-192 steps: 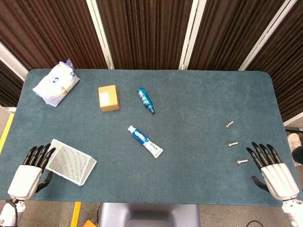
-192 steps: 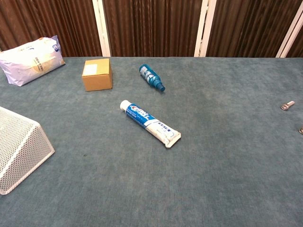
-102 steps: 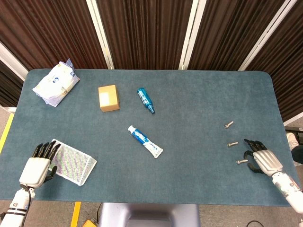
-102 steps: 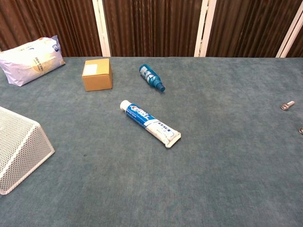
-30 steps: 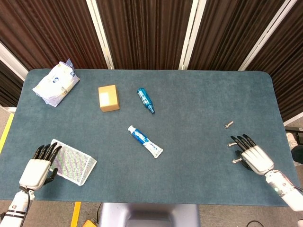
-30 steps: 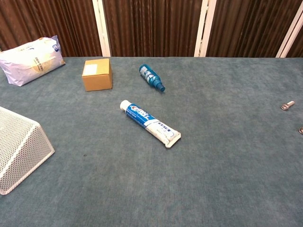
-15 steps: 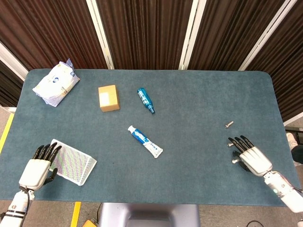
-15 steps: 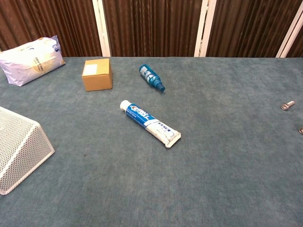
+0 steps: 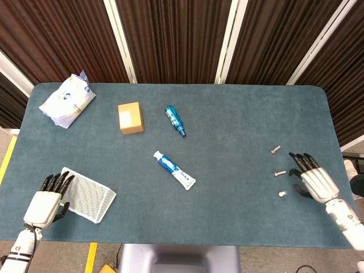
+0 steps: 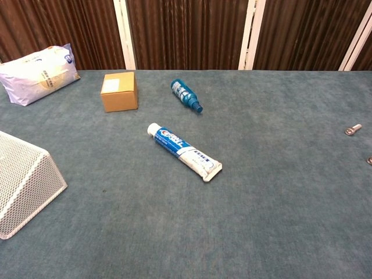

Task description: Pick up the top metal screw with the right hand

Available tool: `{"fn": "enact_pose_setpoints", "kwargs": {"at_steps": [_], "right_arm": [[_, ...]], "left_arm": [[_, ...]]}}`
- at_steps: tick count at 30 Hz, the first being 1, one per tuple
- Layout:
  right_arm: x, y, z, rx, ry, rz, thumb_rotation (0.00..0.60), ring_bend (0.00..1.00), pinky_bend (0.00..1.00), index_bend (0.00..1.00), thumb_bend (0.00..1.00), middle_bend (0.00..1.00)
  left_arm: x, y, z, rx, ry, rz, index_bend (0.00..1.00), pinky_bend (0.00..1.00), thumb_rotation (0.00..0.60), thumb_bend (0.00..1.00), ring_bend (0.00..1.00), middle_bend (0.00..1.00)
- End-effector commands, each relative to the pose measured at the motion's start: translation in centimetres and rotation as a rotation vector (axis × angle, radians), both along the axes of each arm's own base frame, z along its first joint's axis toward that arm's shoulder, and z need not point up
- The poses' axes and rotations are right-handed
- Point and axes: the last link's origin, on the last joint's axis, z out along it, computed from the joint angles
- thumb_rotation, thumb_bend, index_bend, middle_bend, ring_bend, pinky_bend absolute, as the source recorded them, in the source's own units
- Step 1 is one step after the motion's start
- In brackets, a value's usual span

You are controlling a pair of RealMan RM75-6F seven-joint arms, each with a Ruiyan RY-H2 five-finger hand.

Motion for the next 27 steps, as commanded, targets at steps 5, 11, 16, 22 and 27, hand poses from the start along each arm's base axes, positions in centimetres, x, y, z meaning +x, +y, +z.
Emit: {"fn": "enact_pose_setpoints", "kwargs": {"at_steps": [5,11,16,22,27], "right_arm": [[-0.4,-3.8,-1.4,-0.013,-0.041,-0.092,0.600,0.00,0.08,0.53,0.46,0.10],[-0.5,-4.9,-2.9,0.024,-0.001,-0.120,0.600,0.00,0.08,0.54,0.46,0.10],[-0.9,-5.1,-3.3,0.028,0.005,-0.154,0.600,0.00,0.08,0.55,0.46,0.10],[-1.0,-5.3,-3.7,0.036,0.013,-0.168,0.600,0.00,0.08,0.56,0.46,0.10],[-1.2,-5.5,-4.1,0.047,0.021,-0.186,0.600,0.00,0.08,0.57,0.46,0.10]], "left_arm": [[-0.2,0.3,-0.3,-0.006,0.009,0.016,0.00,0.08,0.600,0.47,0.00,0.00],[-0.4,0.5,-0.3,-0.004,0.014,0.025,0.00,0.08,0.600,0.47,0.00,0.00],[-0.5,0.6,-0.3,0.000,0.012,0.030,0.00,0.08,0.600,0.47,0.00,0.00],[-0.6,0.7,-0.3,-0.002,0.015,0.033,0.00,0.08,0.600,0.47,0.00,0.00],[-0.7,0.7,-0.3,-0.003,0.016,0.038,0.00,0.08,0.600,0.47,0.00,0.00]]}}
